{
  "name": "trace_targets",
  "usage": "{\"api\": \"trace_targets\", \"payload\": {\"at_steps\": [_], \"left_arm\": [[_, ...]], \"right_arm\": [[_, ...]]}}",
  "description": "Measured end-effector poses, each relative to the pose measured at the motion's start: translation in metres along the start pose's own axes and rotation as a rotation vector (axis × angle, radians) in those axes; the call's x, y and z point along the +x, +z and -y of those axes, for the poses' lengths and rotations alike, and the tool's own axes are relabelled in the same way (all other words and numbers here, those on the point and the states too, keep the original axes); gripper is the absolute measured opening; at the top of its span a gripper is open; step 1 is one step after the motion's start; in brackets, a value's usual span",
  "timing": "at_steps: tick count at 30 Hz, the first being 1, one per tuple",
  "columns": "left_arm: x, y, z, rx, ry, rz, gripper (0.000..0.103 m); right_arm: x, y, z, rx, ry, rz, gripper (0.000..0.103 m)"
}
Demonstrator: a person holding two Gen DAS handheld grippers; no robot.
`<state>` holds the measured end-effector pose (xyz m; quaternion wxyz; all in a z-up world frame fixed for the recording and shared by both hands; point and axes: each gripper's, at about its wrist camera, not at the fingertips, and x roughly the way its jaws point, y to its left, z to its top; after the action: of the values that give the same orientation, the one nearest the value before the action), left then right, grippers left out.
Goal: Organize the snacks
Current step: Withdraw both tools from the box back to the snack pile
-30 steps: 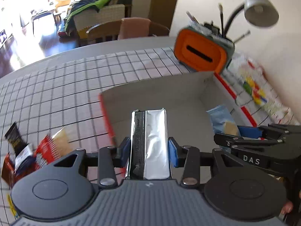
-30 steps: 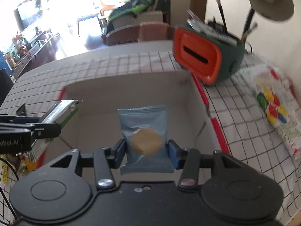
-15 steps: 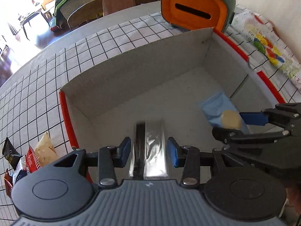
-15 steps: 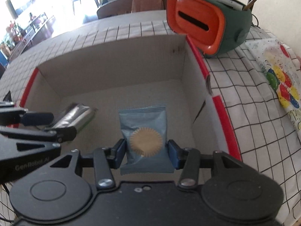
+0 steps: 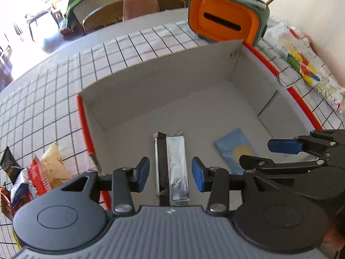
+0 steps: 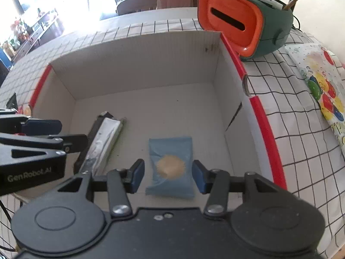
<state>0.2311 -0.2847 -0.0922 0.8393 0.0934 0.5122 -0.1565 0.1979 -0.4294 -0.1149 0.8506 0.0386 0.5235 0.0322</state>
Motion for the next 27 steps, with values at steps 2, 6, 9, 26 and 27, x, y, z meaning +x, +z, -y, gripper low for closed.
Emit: {"api": "trace_targets", "payload": {"at_steps": [2,6,9,26,27], "left_arm": [[-0.008,-0.002,-0.003,-0.003,-0.006,0.019,0.042],[-0.029,-0.007,-0.012,-0.017,-0.03,0.076,0.047],[-0.047,-0.014,-0.021,-0.01,-0.036,0.127,0.052],[-0.136,-0.07,-0.105,-0.06,-0.034,0.336,0.071],[-0.139,-0.074,-0.11,-0.061,-0.031,0.346,0.073]], "right_arm": [[-0.009,-0.001,-0.002,0.006,-0.005,0.019,0.049],[-0.029,-0.004,-0.009,0.018,-0.009,0.057,0.052],[-0.046,-0.007,-0.018,0.031,-0.016,0.083,0.053],[-0.115,-0.029,-0.099,0.039,-0.015,0.23,0.066],[-0.118,-0.031,-0.104,0.039,-0.007,0.237,0.067]]}}
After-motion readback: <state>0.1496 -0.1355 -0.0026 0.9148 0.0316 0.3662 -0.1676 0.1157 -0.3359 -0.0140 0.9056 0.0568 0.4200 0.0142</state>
